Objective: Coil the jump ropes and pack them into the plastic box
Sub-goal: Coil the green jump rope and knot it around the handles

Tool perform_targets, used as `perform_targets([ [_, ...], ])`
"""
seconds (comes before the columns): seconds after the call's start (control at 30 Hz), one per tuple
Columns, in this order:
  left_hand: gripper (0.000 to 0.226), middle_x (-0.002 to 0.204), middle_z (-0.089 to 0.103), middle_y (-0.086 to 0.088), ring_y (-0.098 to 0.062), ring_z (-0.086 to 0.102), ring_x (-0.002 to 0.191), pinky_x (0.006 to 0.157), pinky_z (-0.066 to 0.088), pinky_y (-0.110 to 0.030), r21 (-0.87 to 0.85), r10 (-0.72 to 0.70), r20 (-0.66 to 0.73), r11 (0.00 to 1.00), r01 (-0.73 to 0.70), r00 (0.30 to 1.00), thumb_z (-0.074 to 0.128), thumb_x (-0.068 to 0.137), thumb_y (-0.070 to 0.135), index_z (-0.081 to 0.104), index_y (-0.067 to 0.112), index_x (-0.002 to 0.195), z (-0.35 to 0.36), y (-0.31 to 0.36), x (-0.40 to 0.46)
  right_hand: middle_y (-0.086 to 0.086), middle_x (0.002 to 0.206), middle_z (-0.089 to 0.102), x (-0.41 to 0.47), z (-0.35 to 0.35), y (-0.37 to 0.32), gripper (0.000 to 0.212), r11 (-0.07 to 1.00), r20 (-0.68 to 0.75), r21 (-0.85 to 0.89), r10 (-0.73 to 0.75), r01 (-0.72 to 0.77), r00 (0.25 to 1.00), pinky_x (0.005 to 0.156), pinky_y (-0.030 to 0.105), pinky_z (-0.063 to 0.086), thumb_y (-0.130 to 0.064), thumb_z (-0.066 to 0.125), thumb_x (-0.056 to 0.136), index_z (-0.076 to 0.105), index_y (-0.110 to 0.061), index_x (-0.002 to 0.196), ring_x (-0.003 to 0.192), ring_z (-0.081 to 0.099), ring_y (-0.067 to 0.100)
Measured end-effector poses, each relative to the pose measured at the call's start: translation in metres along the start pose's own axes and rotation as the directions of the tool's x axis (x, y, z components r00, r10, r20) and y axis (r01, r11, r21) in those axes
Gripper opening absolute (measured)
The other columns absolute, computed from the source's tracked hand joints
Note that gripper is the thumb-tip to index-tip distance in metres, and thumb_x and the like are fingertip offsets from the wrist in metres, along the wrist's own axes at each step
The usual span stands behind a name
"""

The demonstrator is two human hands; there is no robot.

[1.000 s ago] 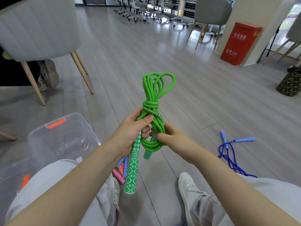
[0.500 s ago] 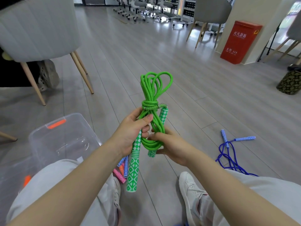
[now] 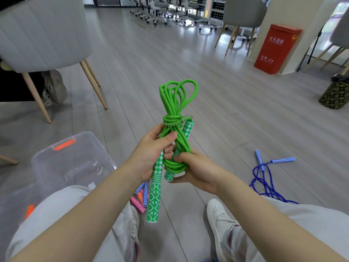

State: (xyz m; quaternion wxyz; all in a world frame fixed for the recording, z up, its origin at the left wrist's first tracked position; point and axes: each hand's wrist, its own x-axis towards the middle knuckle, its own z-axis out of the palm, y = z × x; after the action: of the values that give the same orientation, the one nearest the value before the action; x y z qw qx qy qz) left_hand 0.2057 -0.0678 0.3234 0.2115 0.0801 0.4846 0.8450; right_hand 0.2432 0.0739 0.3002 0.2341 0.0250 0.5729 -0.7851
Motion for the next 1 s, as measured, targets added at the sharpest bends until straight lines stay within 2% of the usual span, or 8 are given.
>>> perform_targets([
  [0.1,0.022,0.076,0.046,-0.003,-0.007,0.037,0.051,0.043,0.035,-0.016,0.033,0.015,-0.009,0.999,-0.014,1.000,0.064,0.083,0.009,0.065,0.015,0.104,-0.001,0.002,-0.001,0.005,0.106,0.065,0.003,-0.004,-0.001,0.041,0.997,-0.043,-0.058,-0.054,0.051,0.998,0.082,0.042,0.051,-0.008,0.057,0.087,0.053,-0.016,0.127,0.096,0.062,0.017],
  [0.2,0.021,0.072,0.046,-0.001,-0.007,0.037,0.050,0.043,0.036,-0.017,0.038,0.024,-0.032,0.999,-0.023,0.999,0.062,0.087,0.006,0.065,0.016,0.105,0.000,0.003,-0.001,0.016,0.111,0.061,0.007,-0.006,-0.001,0.053,0.995,-0.099,-0.062,-0.089,0.083,0.991,0.083,0.035,0.052,-0.008,0.067,0.076,0.052,0.000,0.127,0.099,0.062,0.023],
  [0.33,0.020,0.070,0.041,-0.002,-0.008,0.037,0.049,0.044,0.036,-0.018,0.083,0.063,-0.030,0.995,-0.060,0.998,0.058,0.090,0.001,0.063,0.016,0.103,0.002,0.003,-0.002,0.021,0.107,0.061,0.009,-0.007,-0.002,0.048,0.996,-0.135,-0.018,-0.092,0.091,0.986,0.076,0.026,0.053,0.005,0.067,0.079,0.051,0.015,0.123,0.094,0.063,0.025],
  [0.53,0.028,0.067,0.040,-0.003,-0.009,0.038,0.050,0.045,0.038,-0.020,0.128,0.091,-0.048,0.988,-0.084,0.995,0.060,0.089,0.002,0.060,0.012,0.115,0.003,0.000,-0.001,0.019,0.107,0.068,0.003,-0.005,-0.005,0.041,0.993,-0.185,0.049,-0.096,0.107,0.978,0.081,0.028,0.055,0.015,0.061,0.081,0.058,0.004,0.121,0.096,0.067,0.025],
  [0.73,0.027,0.060,0.043,0.000,-0.010,0.039,0.049,0.046,0.040,-0.020,0.089,0.091,-0.058,0.992,-0.086,0.994,0.062,0.087,0.004,0.061,0.012,0.112,0.002,0.004,0.000,0.014,0.097,0.072,-0.001,0.001,-0.008,0.031,0.990,-0.207,0.063,-0.114,0.130,0.972,0.072,0.023,0.056,0.015,0.060,0.081,0.061,0.005,0.110,0.086,0.070,0.020],
  [0.83,0.028,0.057,0.042,-0.001,-0.012,0.041,0.048,0.048,0.041,-0.022,0.099,0.090,-0.041,0.991,-0.086,0.995,0.066,0.081,0.012,0.063,0.014,0.108,0.000,0.006,0.000,0.018,0.101,0.071,-0.002,0.003,-0.009,0.036,0.985,-0.218,0.055,-0.145,0.161,0.965,0.074,0.025,0.056,0.016,0.060,0.080,0.058,0.011,0.116,0.088,0.070,0.023],
  [1.0,0.024,0.063,0.043,-0.005,-0.013,0.044,0.050,0.049,0.044,-0.023,0.056,0.085,-0.024,0.995,-0.084,0.996,0.066,0.083,0.015,0.064,0.015,0.107,-0.002,0.010,0.000,0.023,0.109,0.067,-0.004,0.001,-0.013,0.043,0.977,-0.196,0.068,-0.185,0.202,0.963,0.077,0.026,0.055,0.019,0.056,0.080,0.057,0.008,0.121,0.095,0.067,0.027],
])
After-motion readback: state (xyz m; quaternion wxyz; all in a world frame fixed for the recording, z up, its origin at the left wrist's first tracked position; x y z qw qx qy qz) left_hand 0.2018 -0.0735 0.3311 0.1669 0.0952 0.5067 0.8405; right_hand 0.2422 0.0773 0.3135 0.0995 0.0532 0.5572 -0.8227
